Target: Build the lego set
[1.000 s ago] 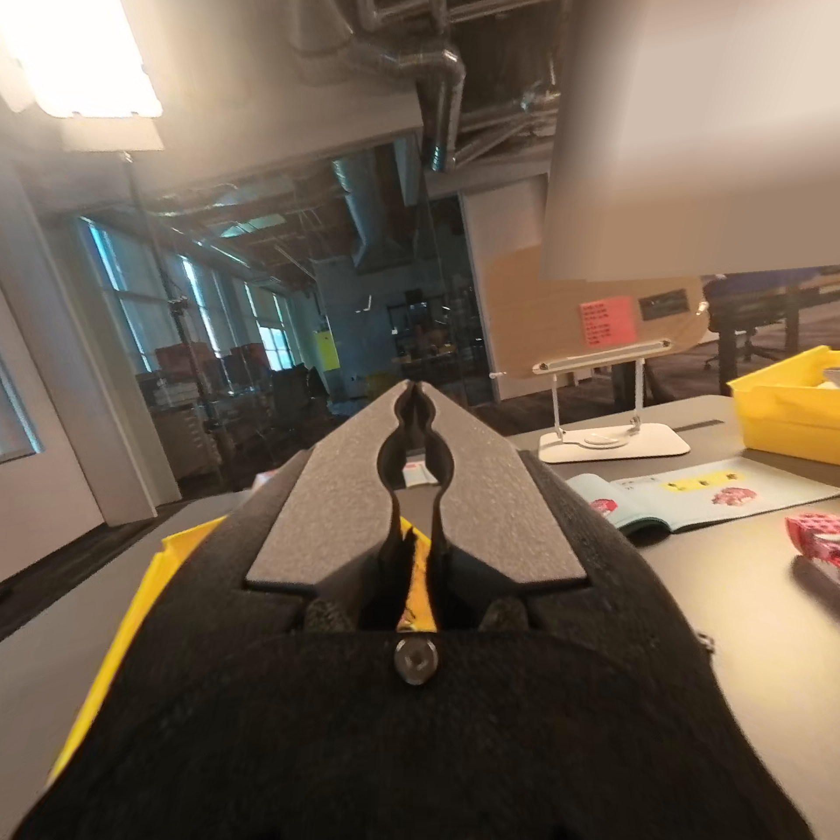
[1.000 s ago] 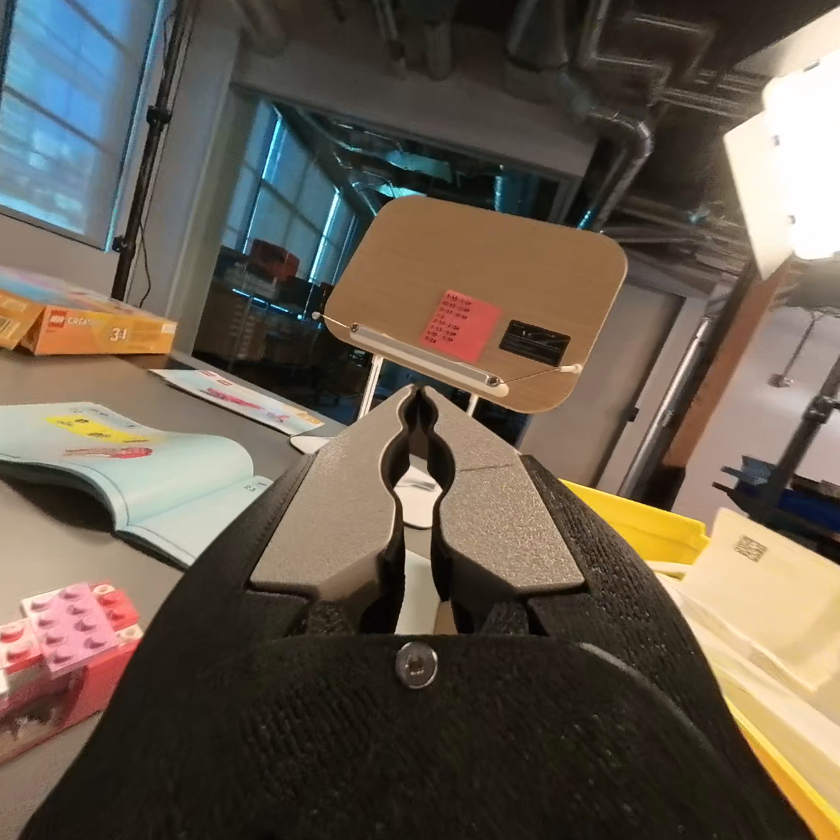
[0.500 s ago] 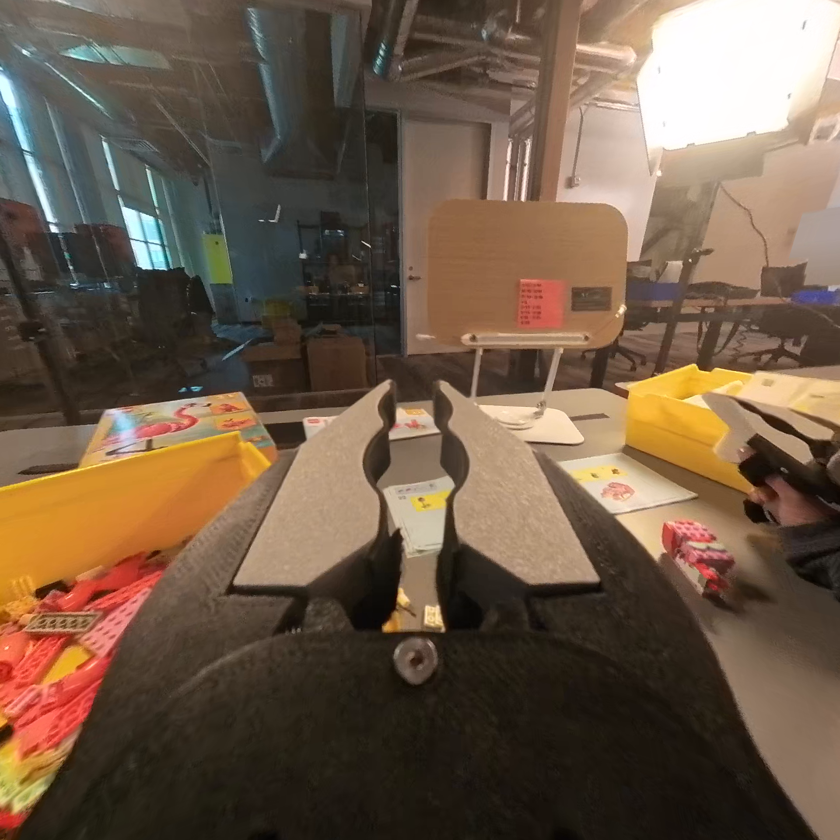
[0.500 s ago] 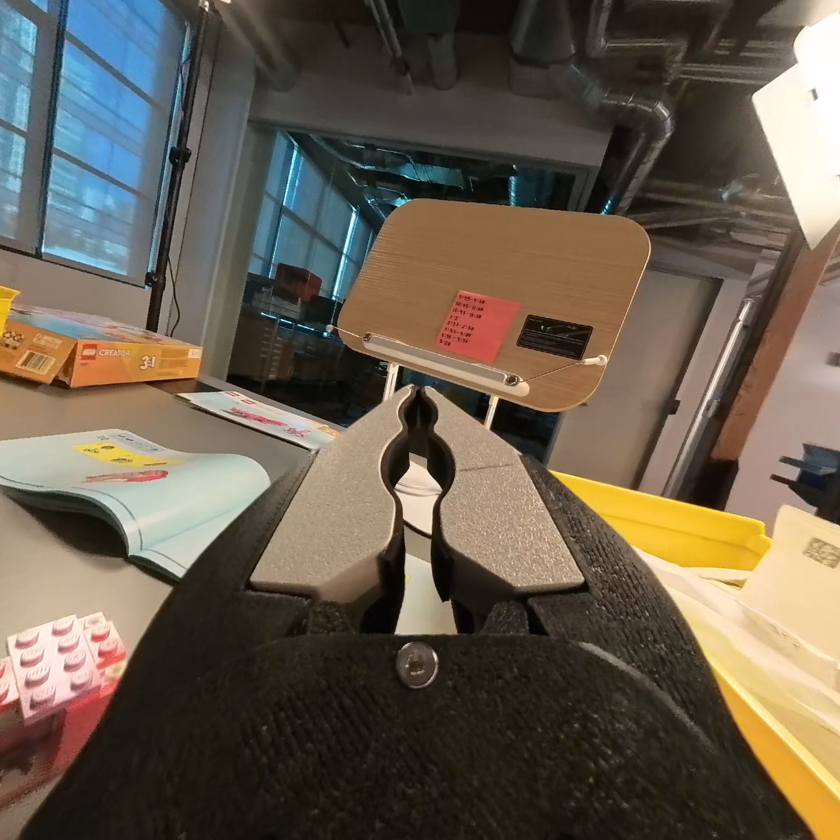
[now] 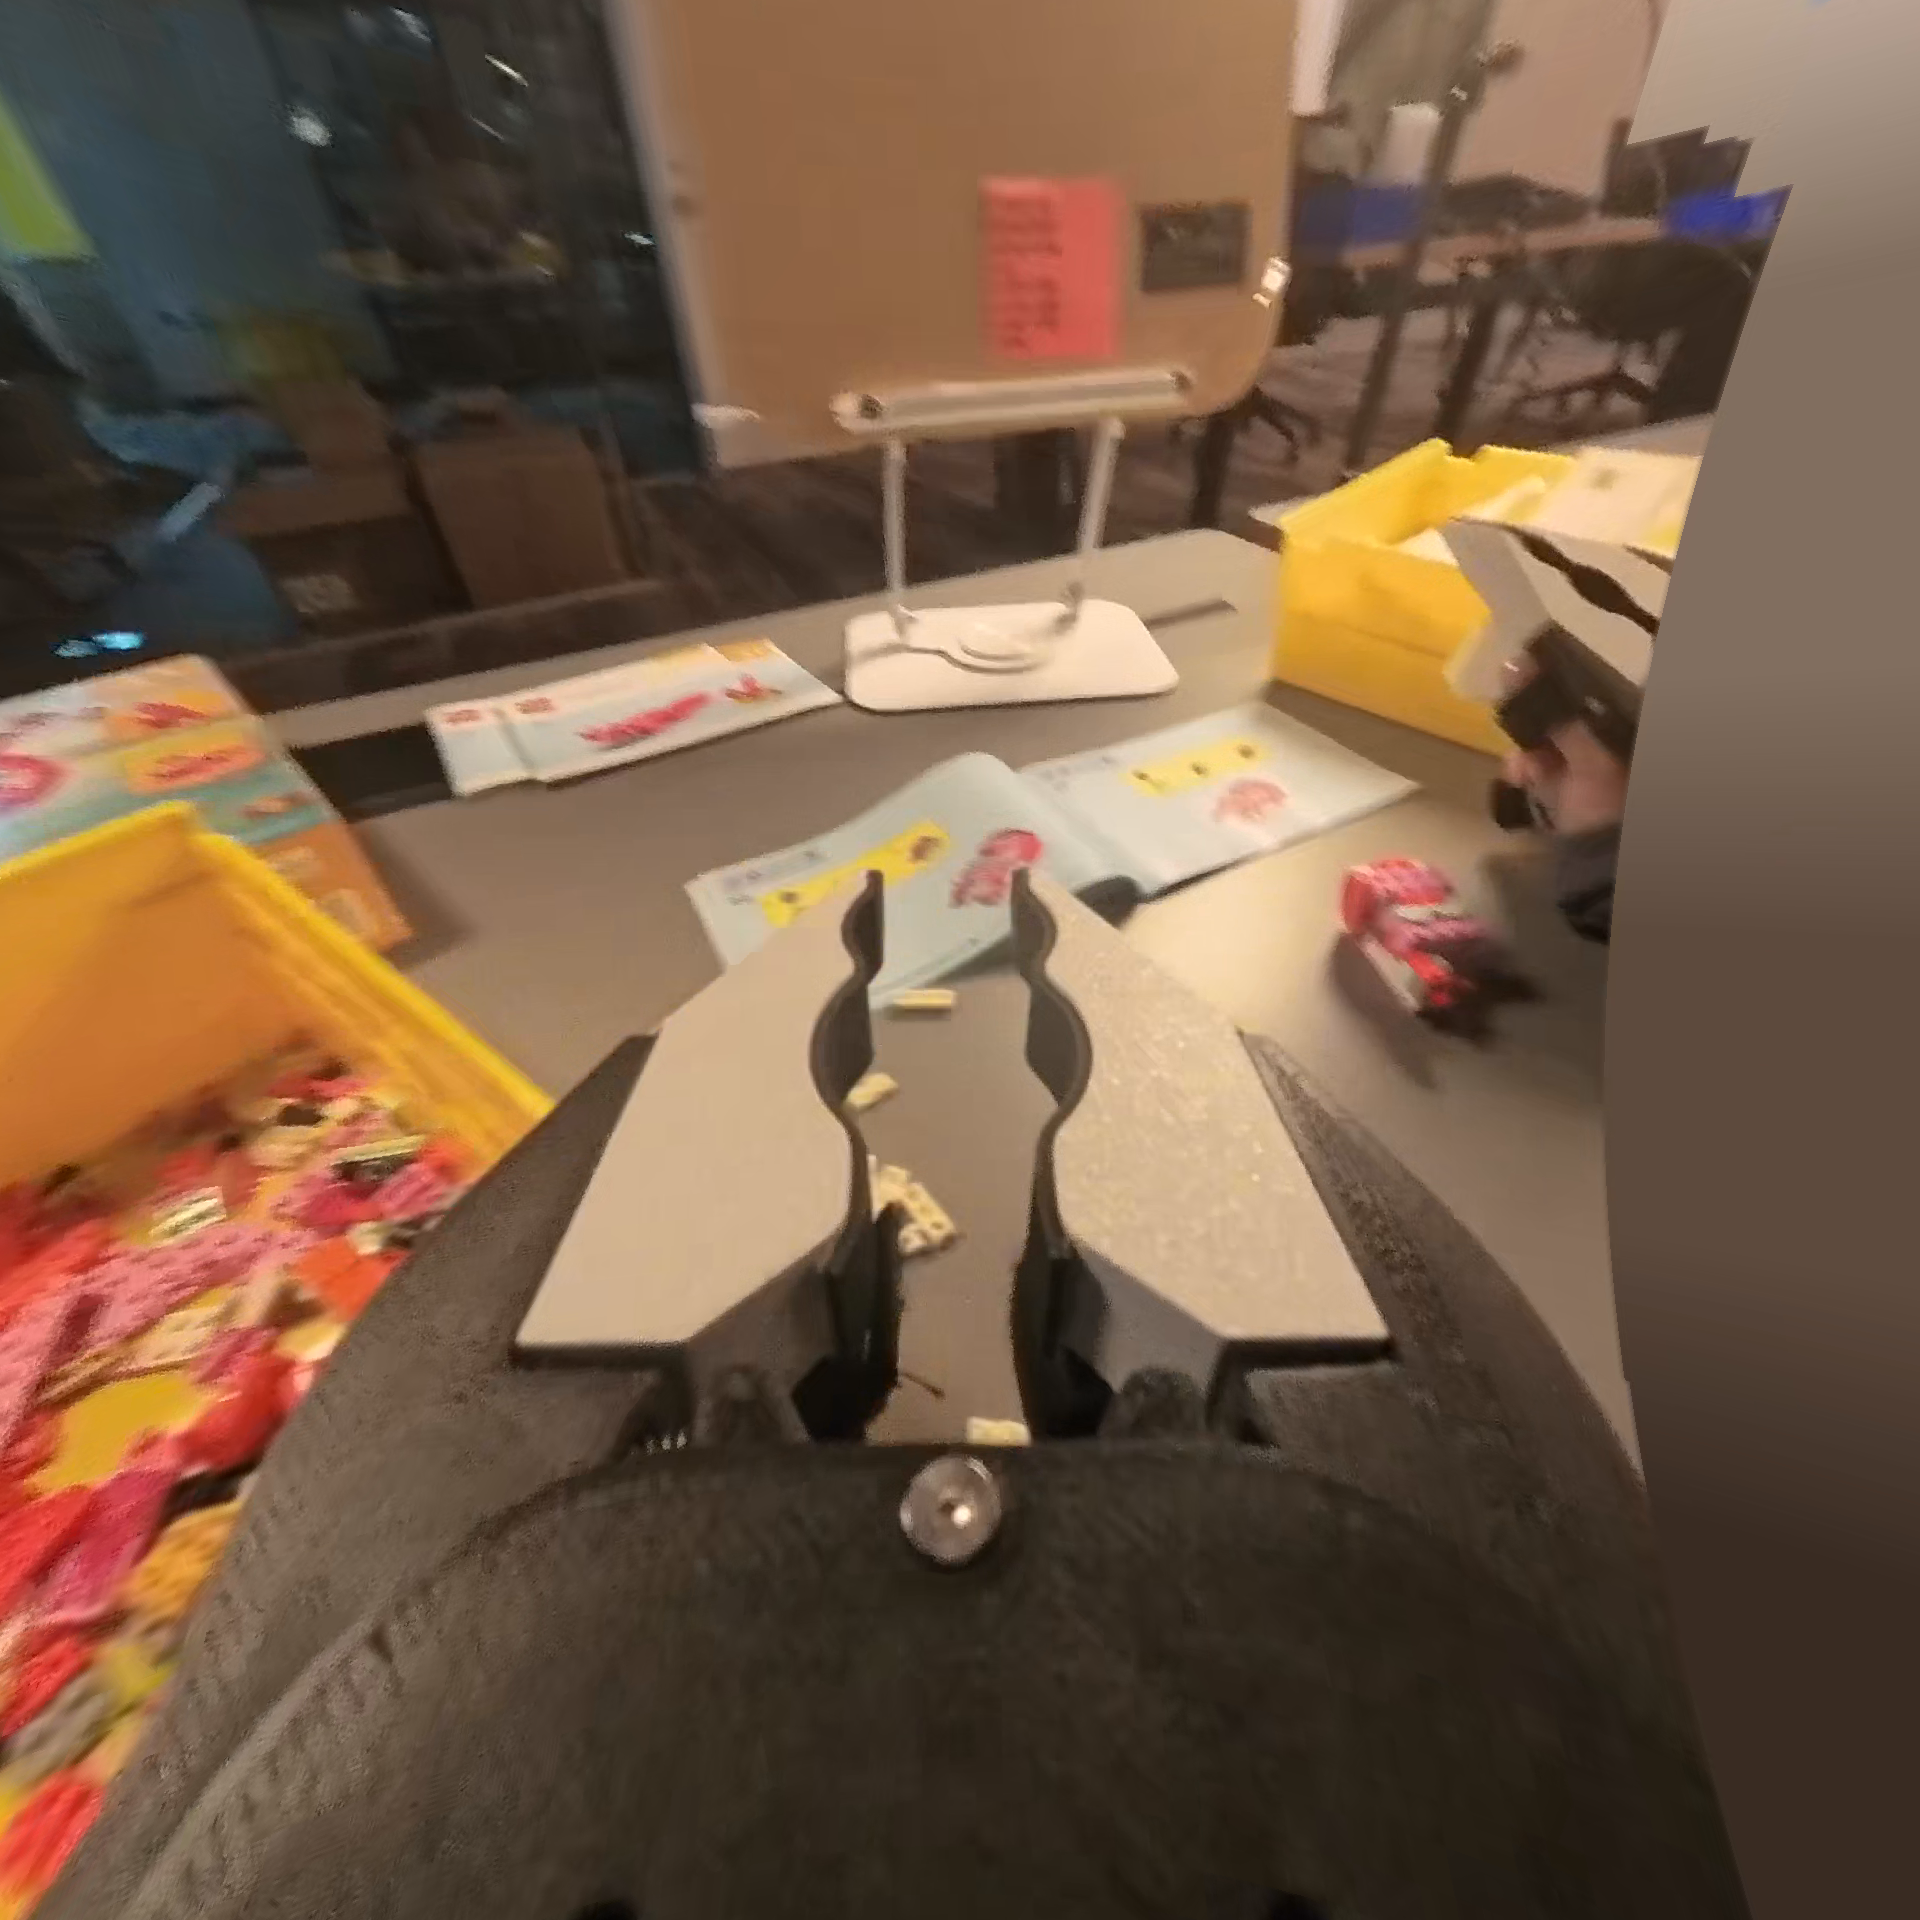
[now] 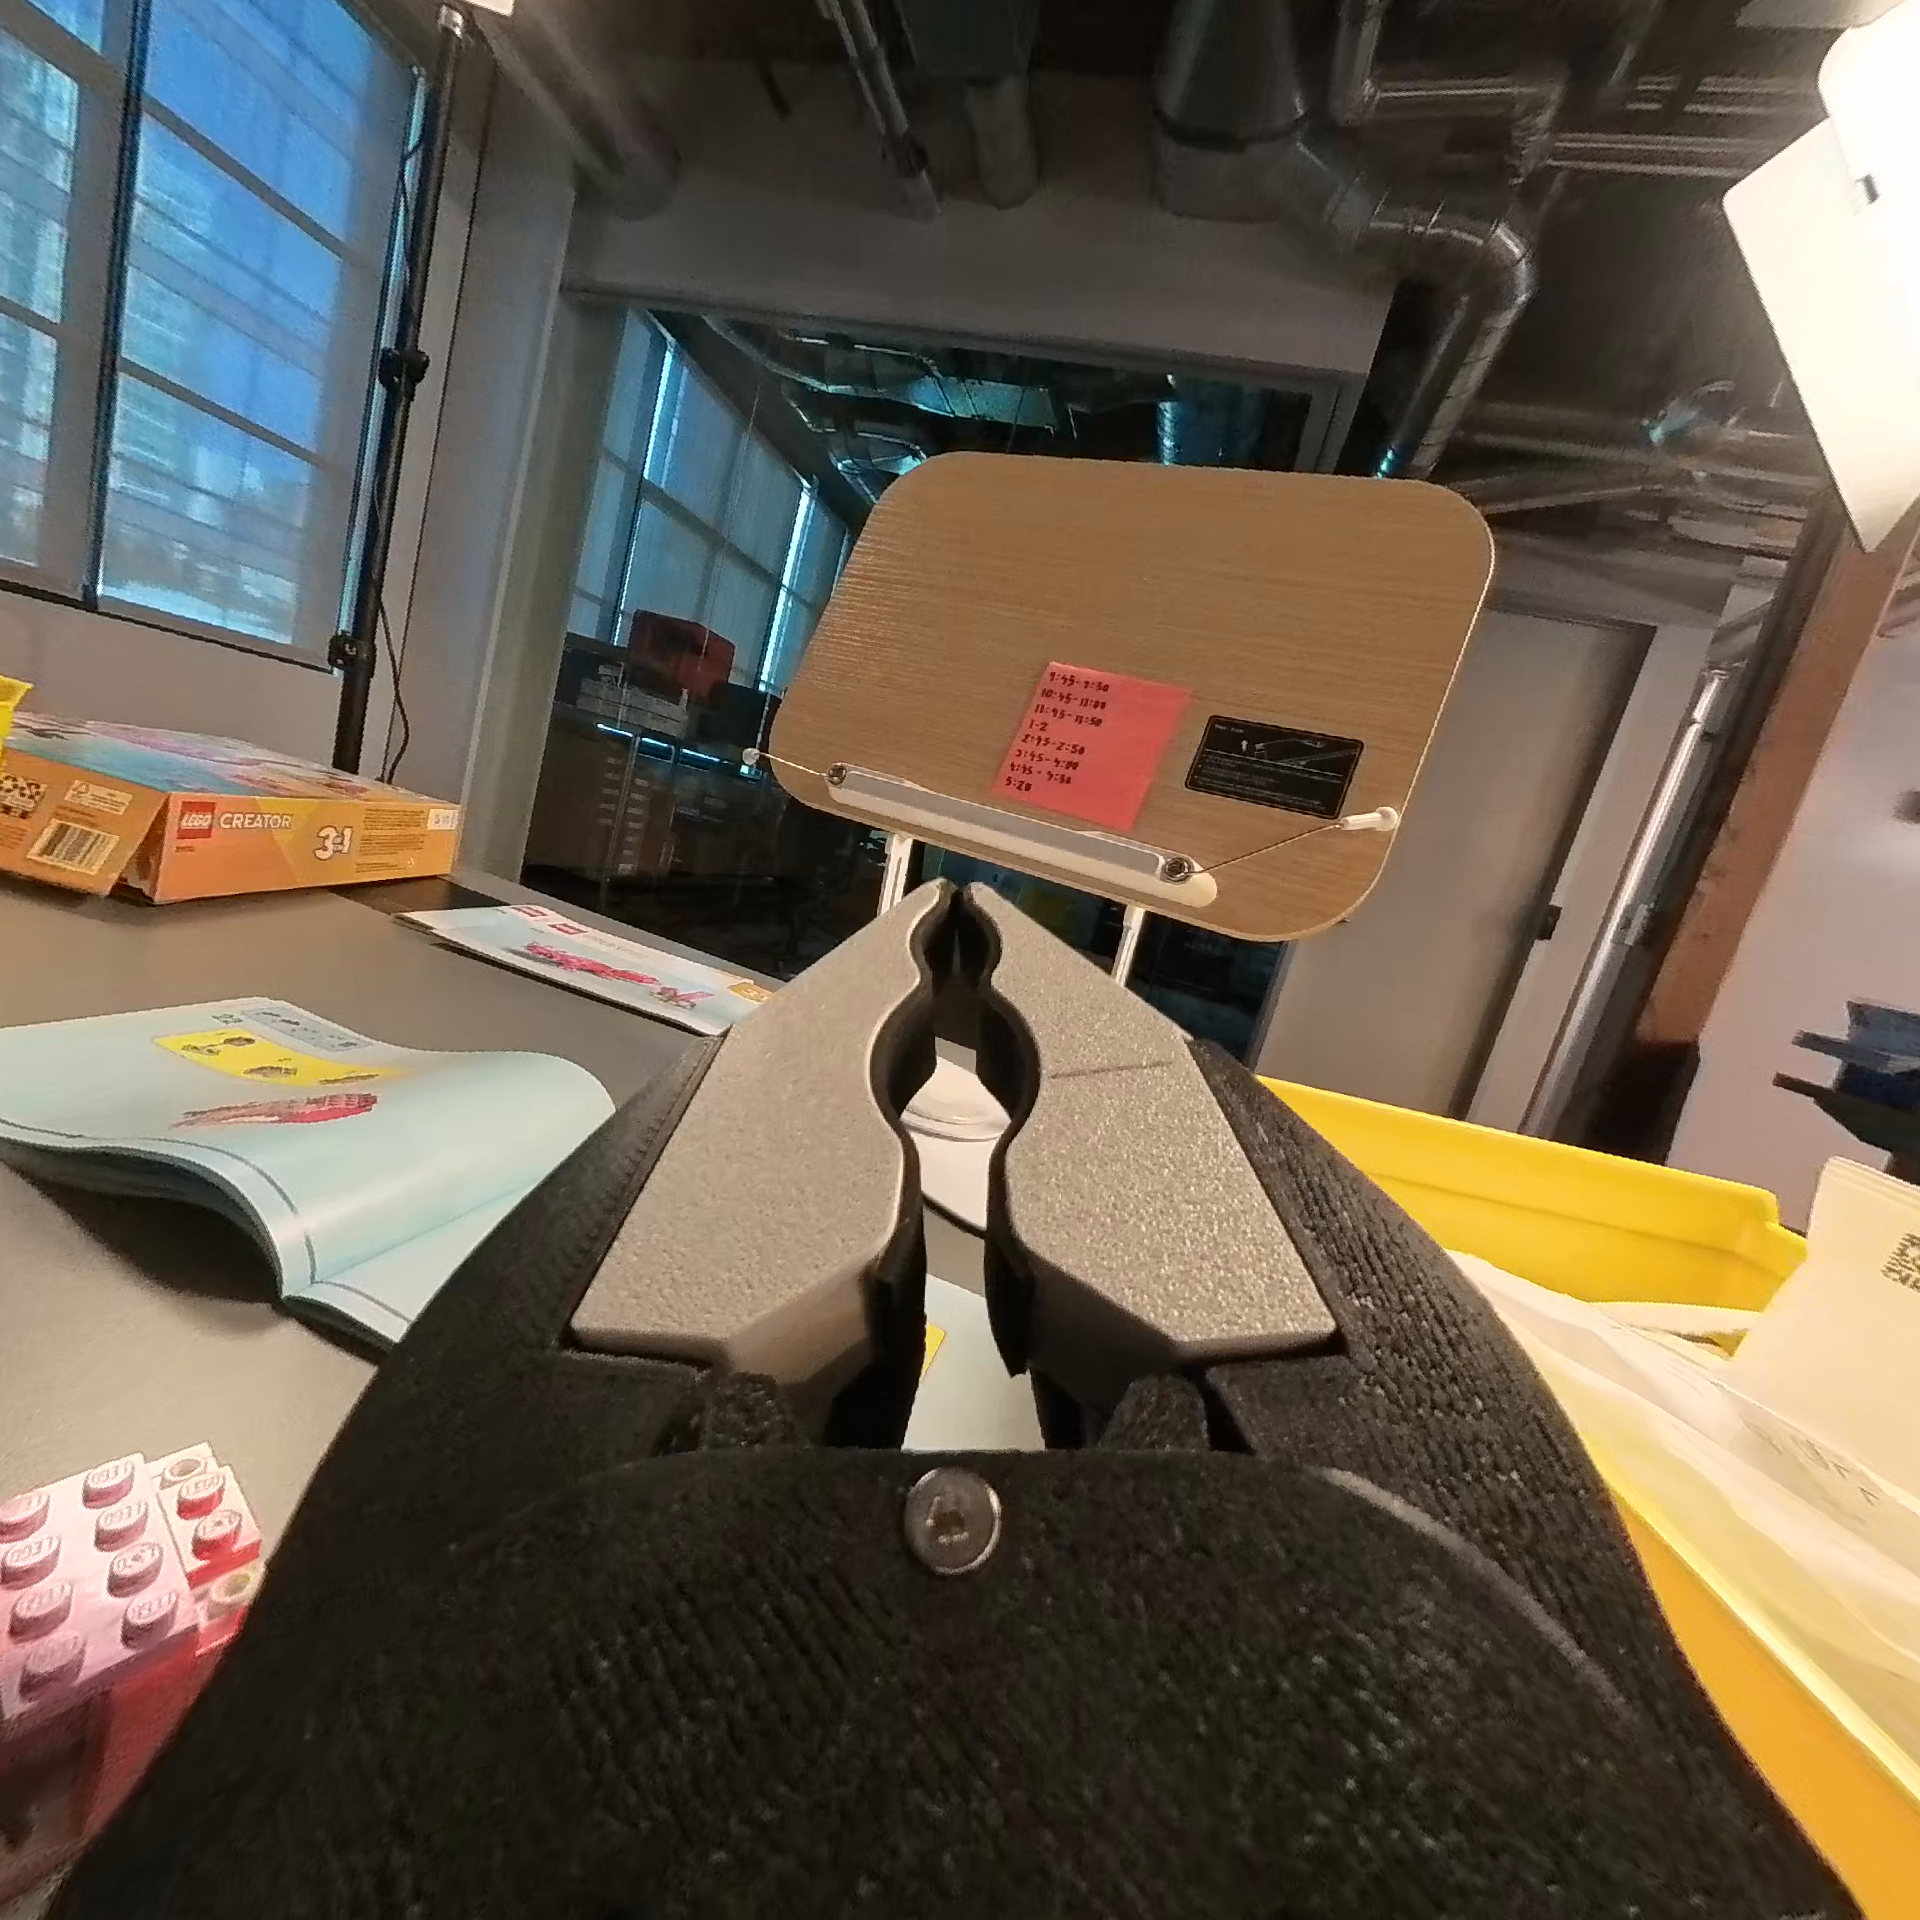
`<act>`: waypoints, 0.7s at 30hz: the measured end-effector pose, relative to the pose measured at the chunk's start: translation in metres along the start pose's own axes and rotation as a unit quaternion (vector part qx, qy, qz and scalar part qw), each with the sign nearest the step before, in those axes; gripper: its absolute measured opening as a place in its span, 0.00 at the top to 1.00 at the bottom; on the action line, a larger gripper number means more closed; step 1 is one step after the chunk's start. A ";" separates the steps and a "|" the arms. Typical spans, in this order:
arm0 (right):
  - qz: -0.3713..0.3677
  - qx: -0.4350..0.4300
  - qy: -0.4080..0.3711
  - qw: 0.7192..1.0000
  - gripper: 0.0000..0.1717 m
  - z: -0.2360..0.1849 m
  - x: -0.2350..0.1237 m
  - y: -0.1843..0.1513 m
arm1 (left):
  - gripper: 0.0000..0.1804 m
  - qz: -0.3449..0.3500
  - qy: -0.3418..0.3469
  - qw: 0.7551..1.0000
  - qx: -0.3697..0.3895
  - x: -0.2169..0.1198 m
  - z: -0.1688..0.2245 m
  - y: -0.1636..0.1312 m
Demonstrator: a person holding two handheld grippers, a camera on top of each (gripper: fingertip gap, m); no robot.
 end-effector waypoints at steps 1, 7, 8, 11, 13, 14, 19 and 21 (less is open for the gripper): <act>0.000 -0.002 0.000 1.000 1.00 0.000 0.000 0.000 | 0.87 -0.010 -0.024 1.000 -0.006 0.004 0.009 -0.005; 0.003 -0.010 -0.003 1.000 1.00 0.004 -0.001 0.001 | 0.86 -0.084 -0.108 0.990 -0.043 0.029 0.043 -0.048; 0.004 -0.016 -0.002 1.000 1.00 0.005 -0.001 0.001 | 0.88 -0.080 -0.118 0.988 -0.058 0.032 0.046 -0.050; 0.002 -0.031 -0.004 0.999 1.00 0.008 0.000 -0.001 | 0.88 -0.085 -0.147 0.981 -0.089 0.040 0.055 -0.053; 0.003 -0.037 -0.005 0.999 1.00 0.010 -0.001 0.000 | 0.87 -0.118 -0.152 0.978 -0.078 0.042 0.057 -0.061; 0.003 -0.038 -0.005 0.999 1.00 0.010 -0.001 0.000 | 0.86 -0.131 -0.156 0.976 -0.074 0.043 0.059 -0.065; 0.003 -0.043 0.000 0.999 1.00 0.008 -0.002 0.001 | 0.76 -0.175 -0.196 0.960 -0.101 0.041 0.065 -0.078; 0.003 -0.045 0.001 0.999 1.00 0.008 -0.003 0.002 | 0.73 -0.193 -0.198 0.956 -0.094 0.040 0.066 -0.081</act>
Point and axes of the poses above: each gripper's, where its closed fingertips meet, x out along the fingers, y out of its top, z = x × y across the jaws, the point moved 5 cm from there along -x, back along the fingers, and after that the axes turned 6 degrees about z, right-handed, at the moved point
